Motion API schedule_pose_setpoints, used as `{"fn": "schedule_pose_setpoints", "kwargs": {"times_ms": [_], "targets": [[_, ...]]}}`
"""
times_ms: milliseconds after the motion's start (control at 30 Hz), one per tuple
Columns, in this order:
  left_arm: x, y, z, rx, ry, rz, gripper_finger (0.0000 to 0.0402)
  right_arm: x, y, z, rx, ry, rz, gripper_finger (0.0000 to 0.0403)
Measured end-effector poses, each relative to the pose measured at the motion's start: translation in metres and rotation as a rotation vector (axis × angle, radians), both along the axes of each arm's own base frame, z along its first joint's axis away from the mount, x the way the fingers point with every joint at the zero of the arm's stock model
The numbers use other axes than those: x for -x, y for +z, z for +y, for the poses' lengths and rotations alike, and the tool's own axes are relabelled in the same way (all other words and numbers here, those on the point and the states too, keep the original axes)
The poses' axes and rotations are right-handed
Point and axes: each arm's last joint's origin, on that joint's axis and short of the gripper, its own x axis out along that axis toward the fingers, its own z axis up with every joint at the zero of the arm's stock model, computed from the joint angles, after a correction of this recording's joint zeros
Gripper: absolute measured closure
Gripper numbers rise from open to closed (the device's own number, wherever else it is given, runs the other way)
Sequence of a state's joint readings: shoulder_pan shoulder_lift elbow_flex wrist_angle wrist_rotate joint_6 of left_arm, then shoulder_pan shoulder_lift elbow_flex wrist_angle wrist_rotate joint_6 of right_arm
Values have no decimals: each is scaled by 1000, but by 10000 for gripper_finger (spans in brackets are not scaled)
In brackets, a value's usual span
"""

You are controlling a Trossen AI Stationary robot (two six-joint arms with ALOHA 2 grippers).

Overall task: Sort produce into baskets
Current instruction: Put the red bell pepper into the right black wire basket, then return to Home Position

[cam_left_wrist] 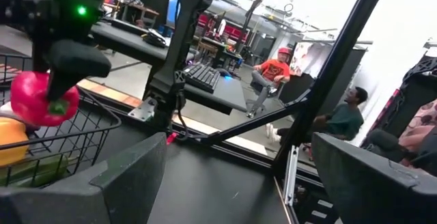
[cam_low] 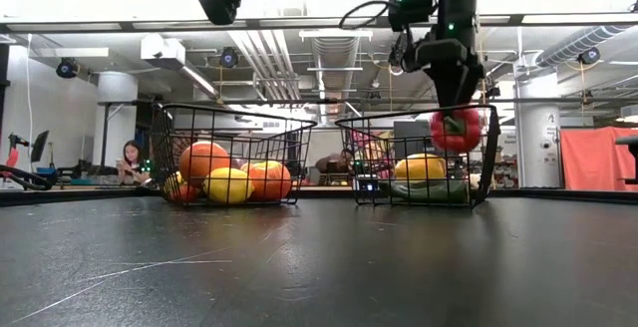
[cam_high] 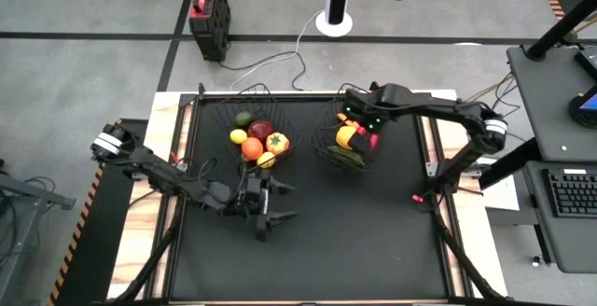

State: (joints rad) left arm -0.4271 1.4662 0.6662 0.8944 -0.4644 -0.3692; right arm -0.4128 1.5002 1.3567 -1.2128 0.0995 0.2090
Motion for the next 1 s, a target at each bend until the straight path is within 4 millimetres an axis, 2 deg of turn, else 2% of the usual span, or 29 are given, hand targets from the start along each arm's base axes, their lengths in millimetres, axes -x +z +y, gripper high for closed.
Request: {"fn": "schedule_pose_setpoints", "kwargs": {"times_ms": [533,733,1000], "targets": [[0,-1,0,-18,1,13,58,-8,-28,-16,-50,-32,102,94],[0,-1,0,-19,1,15,58,-10,-31,-18,-48,-12,103,90],[0,-2,0,-22,1,21,58,-12,-31,-18,-42,-1,91,60]]}}
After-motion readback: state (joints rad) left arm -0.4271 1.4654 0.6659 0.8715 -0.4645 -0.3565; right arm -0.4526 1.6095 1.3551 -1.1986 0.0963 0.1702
